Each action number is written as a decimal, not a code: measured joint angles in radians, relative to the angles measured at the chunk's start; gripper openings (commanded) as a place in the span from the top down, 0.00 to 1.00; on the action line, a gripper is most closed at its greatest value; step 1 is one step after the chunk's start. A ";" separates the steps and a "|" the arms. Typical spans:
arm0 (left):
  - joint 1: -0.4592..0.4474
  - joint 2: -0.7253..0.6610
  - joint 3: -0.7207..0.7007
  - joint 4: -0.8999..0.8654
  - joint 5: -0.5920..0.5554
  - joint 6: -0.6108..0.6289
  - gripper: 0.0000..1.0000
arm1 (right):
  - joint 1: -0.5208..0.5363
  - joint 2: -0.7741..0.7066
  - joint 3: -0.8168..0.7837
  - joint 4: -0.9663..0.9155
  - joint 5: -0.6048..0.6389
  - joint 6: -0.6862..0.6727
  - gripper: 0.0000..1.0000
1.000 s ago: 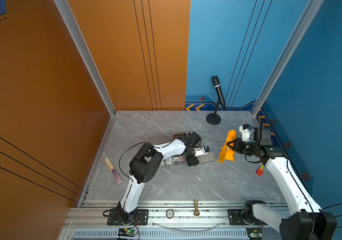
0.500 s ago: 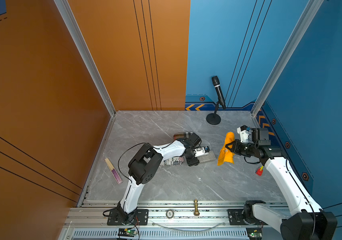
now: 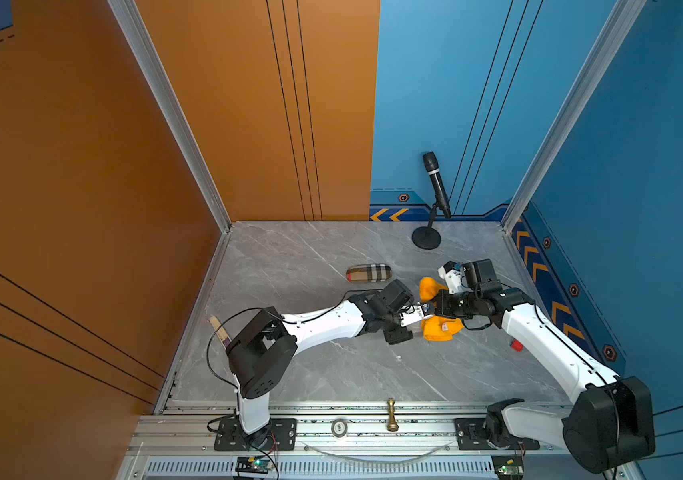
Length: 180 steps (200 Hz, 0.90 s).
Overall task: Wipe the eyeglass case
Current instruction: Wipe the dirt from the eyeglass case.
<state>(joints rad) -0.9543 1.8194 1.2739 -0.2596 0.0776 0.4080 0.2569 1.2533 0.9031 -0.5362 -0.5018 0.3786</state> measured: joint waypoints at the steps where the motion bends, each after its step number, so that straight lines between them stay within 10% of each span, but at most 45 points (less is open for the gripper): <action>1: -0.001 0.000 -0.003 0.001 -0.002 -0.002 0.71 | 0.001 0.000 -0.002 0.002 -0.001 0.000 1.00; 72: -0.003 -0.069 -0.096 0.104 -0.056 -0.053 0.72 | -0.192 -0.085 -0.027 -0.039 -0.044 -0.035 1.00; 139: -0.002 -0.082 -0.106 0.152 -0.075 -0.097 0.72 | 0.018 -0.060 -0.045 0.076 -0.156 0.068 1.00; 180: -0.002 -0.119 -0.154 0.215 -0.076 -0.122 0.72 | -0.176 -0.071 -0.055 0.100 -0.262 0.090 1.00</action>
<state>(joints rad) -0.9565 1.7008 1.1194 -0.0448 0.0017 0.2855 0.0807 1.1820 0.8482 -0.4362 -0.7643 0.4686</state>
